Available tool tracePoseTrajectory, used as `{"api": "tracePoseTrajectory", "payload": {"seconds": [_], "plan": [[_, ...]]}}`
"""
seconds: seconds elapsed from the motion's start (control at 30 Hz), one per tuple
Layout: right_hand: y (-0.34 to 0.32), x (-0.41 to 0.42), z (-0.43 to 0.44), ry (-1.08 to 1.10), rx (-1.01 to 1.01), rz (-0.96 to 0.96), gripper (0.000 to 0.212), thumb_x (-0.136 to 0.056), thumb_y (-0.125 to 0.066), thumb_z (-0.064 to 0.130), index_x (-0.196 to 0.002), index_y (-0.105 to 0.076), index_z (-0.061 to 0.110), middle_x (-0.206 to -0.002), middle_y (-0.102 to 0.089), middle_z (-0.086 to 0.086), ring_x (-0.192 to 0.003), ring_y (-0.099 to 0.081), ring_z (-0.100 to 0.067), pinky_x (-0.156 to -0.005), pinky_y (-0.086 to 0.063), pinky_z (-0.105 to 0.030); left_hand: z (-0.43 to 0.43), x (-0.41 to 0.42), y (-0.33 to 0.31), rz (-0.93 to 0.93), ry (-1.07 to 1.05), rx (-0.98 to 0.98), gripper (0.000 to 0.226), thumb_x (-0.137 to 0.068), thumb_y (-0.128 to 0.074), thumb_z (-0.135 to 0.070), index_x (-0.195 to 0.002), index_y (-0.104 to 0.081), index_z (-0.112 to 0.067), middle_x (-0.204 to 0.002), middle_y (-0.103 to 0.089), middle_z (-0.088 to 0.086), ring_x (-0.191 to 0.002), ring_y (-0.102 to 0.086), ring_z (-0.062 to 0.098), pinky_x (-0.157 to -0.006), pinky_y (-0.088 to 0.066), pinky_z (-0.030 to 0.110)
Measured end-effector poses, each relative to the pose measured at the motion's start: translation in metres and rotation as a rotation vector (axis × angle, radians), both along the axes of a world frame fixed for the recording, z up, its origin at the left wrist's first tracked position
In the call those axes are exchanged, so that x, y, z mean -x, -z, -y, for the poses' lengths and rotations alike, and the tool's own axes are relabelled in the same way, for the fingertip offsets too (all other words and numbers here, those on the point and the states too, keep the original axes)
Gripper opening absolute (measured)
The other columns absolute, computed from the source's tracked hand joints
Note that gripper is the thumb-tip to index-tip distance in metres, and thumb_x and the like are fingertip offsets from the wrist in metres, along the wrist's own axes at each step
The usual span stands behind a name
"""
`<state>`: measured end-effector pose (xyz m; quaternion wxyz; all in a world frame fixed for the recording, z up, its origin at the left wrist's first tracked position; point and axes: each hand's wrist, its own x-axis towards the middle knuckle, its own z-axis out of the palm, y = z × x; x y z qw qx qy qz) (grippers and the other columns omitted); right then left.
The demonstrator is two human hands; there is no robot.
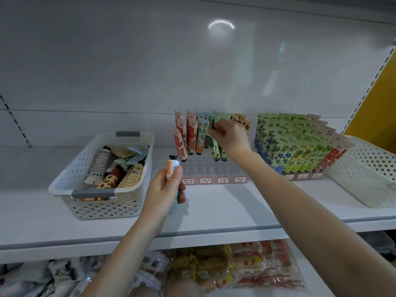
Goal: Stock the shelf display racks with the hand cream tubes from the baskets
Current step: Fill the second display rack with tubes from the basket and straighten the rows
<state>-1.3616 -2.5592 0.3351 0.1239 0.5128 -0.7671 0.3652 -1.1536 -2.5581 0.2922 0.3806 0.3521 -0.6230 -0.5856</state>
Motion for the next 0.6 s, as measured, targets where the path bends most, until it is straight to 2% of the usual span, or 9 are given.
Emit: {"api": "tracePoseTrajectory", "payload": {"seconds": [0.1, 0.17, 0.23, 0.6], "plan": [[-0.002, -0.002, 0.007, 0.046, -0.08, -0.022, 0.021, -0.093, -0.05, 0.016, -0.095, -0.067, 0.004, -0.089, -0.069, -0.011, -0.079, -0.064, -0.028, -0.064, -0.053, -0.036, 0.0, -0.002, -0.002, -0.009, -0.007, 0.011, 0.025, -0.095, -0.044, -0.036, -0.091, -0.056, -0.014, -0.071, -0.057, 0.003, -0.052, -0.053, 0.008, -0.047, -0.045, 0.01], [-0.004, 0.003, 0.006, 0.11, -0.104, -0.032, 0.023, -0.094, -0.045, 0.012, -0.095, -0.067, 0.005, -0.088, -0.068, -0.012, -0.077, -0.063, -0.028, -0.056, -0.045, -0.029, 0.001, -0.003, -0.002, -0.006, -0.018, 0.017, 0.024, -0.095, -0.044, -0.036, -0.091, -0.056, -0.015, -0.072, -0.057, 0.004, -0.054, -0.053, 0.009, -0.046, -0.044, 0.009], [-0.006, 0.009, 0.003, 0.167, -0.128, -0.038, 0.025, -0.094, -0.043, 0.01, -0.095, -0.067, 0.003, -0.088, -0.068, -0.013, -0.077, -0.062, -0.029, -0.056, -0.039, -0.025, 0.001, -0.004, -0.001, -0.005, -0.02, 0.018, 0.025, -0.095, -0.044, -0.036, -0.092, -0.056, -0.014, -0.072, -0.057, 0.004, -0.054, -0.054, 0.008, -0.046, -0.043, 0.008], [-0.007, 0.014, 0.001, 0.216, -0.181, -0.039, 0.028, -0.095, -0.039, 0.009, -0.093, -0.065, 0.0, -0.088, -0.067, -0.017, -0.079, -0.062, -0.033, -0.057, -0.042, -0.029, 0.0, -0.003, 0.002, -0.002, 0.002, 0.007, 0.026, -0.096, -0.044, -0.035, -0.093, -0.056, -0.013, -0.072, -0.057, 0.003, -0.052, -0.053, 0.007, -0.049, -0.047, 0.011]]}}
